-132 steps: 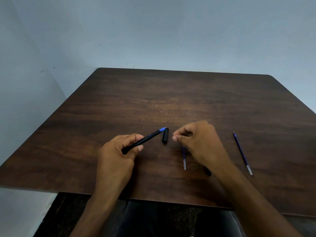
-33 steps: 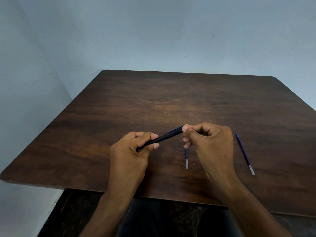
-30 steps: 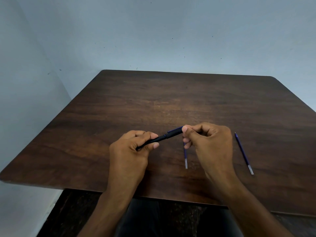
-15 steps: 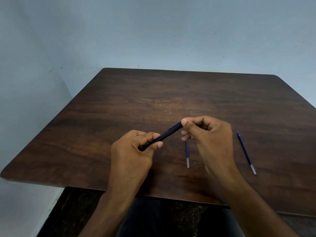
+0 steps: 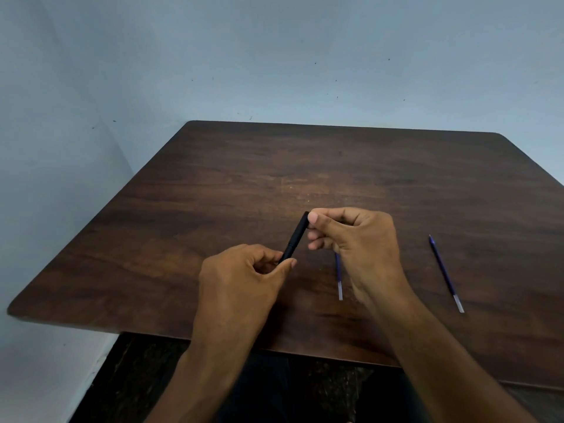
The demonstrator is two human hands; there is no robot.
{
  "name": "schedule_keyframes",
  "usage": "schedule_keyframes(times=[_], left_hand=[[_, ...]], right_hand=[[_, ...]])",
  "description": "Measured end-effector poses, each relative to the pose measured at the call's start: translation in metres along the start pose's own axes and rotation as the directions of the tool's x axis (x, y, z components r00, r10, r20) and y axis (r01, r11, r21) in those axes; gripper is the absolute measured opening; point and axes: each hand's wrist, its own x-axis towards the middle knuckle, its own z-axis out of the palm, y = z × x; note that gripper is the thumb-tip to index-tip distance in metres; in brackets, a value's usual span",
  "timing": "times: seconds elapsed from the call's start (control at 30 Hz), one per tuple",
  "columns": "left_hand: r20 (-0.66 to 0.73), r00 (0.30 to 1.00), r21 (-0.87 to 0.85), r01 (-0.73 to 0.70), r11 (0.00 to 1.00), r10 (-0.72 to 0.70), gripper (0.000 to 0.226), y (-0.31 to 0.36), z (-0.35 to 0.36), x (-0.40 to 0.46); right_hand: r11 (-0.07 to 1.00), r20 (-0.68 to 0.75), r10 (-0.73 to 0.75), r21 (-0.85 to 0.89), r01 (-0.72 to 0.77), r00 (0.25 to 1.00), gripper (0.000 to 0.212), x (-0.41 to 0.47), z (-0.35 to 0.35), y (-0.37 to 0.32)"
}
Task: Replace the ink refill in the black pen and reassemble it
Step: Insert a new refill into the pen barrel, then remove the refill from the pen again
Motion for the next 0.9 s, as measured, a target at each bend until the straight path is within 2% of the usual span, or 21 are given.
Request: schedule_keyframes(times=[0.17, 0.5, 0.7, 0.9], left_hand=[[-0.003, 0.999, 0.013, 0.044, 0.999, -0.044, 0.014, -0.006, 0.001, 0.005], [0.059, 0.973, 0.137, 0.214, 0.967, -0.224, 0.021, -0.017, 0.005, 0.019], [0.090, 0.964, 0.194, 0.228, 0.954, -0.249, 0.029, -0.017, 0.010, 0.020], [0.086, 0.976, 0.319, 0.165, 0.933, -0.201, 0.040, -0.017, 0.014, 0.018]], right_hand=[[0.999, 0.021, -0.003, -0.053, 0.004, 1.000, 0.003, -0.001, -0.002, 0.004], [0.992, 0.049, -0.007, -0.129, 0.013, 0.999, 0.004, -0.004, 0.000, 0.010], [0.978, 0.042, -0.030, -0.206, 0.038, 0.999, 0.008, -0.005, -0.002, 0.011], [0.969, 0.043, -0.024, -0.244, 0.034, 0.999, 0.007, -0.005, -0.008, 0.010]])
